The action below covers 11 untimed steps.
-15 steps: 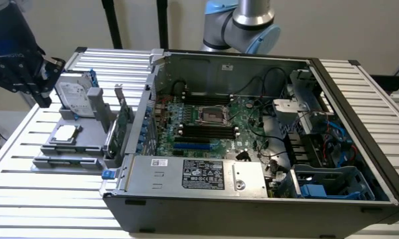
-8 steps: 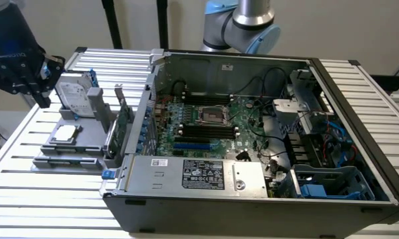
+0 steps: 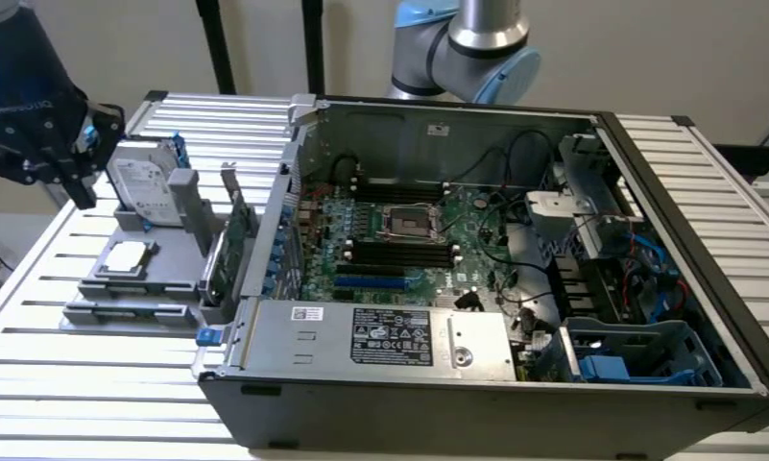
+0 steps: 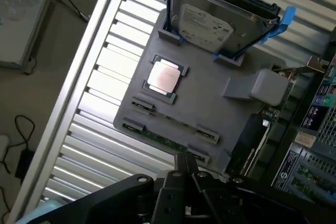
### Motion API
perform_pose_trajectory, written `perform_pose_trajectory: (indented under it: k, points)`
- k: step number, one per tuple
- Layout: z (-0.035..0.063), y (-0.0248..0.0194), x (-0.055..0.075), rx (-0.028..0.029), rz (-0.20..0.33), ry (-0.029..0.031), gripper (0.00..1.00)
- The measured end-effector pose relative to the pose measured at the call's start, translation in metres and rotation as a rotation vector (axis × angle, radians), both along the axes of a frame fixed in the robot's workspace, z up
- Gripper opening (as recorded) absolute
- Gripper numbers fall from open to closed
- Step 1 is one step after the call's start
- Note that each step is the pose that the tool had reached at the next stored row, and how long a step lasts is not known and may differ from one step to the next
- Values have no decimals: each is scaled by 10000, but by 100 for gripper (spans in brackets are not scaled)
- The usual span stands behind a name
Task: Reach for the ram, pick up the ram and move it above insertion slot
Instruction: 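Pick up the ram and move it above insertion slot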
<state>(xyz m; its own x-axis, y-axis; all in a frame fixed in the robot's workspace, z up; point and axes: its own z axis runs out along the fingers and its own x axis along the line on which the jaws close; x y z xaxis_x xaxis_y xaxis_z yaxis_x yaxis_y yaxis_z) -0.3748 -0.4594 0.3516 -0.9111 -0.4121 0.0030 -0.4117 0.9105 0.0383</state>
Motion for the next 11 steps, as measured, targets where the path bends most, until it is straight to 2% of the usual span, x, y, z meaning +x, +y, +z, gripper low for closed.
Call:
perform_pose_trajectory:
  k: [11]
  points:
    - [-6, 0, 0, 0, 1995, 1, 11]
